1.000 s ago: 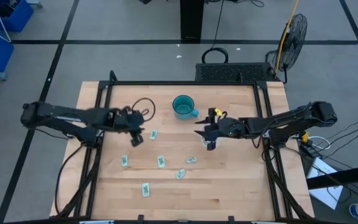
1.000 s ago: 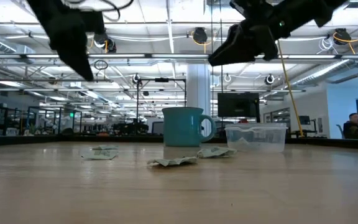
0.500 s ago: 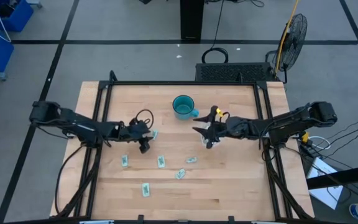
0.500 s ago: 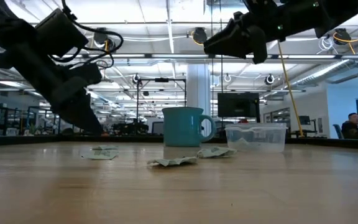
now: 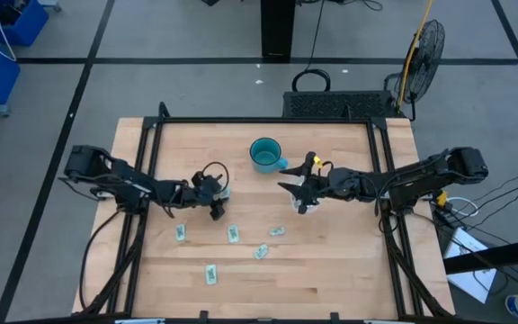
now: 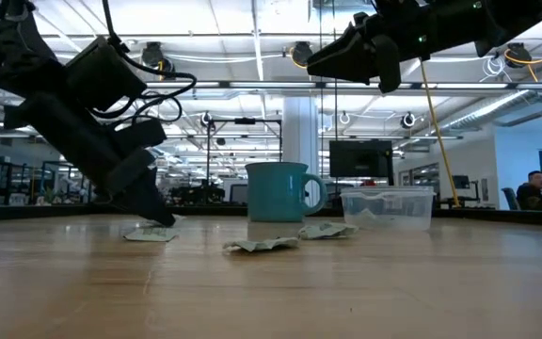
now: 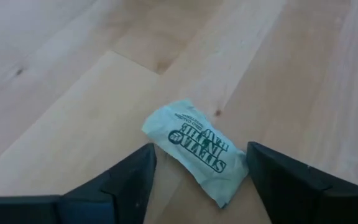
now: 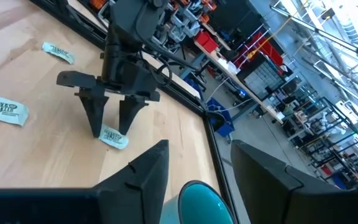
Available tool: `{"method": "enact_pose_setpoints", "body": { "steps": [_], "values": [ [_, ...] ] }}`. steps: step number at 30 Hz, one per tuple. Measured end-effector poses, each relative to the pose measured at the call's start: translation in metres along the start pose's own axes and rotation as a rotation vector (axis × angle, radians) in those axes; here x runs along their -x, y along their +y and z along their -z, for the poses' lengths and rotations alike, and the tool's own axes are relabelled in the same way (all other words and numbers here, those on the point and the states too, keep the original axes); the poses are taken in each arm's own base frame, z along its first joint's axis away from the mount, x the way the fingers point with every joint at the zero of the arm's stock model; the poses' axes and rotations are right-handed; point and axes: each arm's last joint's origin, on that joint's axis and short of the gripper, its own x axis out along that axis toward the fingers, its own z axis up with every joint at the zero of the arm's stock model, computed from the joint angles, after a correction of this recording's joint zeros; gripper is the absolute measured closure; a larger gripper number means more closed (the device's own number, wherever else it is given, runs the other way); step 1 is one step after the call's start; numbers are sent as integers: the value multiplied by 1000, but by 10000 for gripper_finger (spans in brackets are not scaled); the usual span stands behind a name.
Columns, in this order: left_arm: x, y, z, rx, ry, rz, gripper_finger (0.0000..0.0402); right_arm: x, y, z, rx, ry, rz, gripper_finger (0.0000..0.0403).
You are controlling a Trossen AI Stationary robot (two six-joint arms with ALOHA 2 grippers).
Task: Pick and place Stevia / Truvia into bins
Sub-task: Put the stevia packet into the transparent bin
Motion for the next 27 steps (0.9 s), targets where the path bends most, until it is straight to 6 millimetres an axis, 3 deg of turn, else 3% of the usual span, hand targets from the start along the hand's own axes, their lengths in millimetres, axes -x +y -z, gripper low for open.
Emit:
{"method": "enact_pose_setpoints", "body": {
  "steps": [10,22,27],
  "values": [
    [1,-4,-9,-3,-95,54,277,0,1,1,5,12,-10,234],
    [10,-20,-36,-11,-342,319,387,0,1,1,-23,10,-9,234],
    [9,-19,-33,-32,-311,307,379,0,1,1,-27,11,-9,234]
  ]
}}
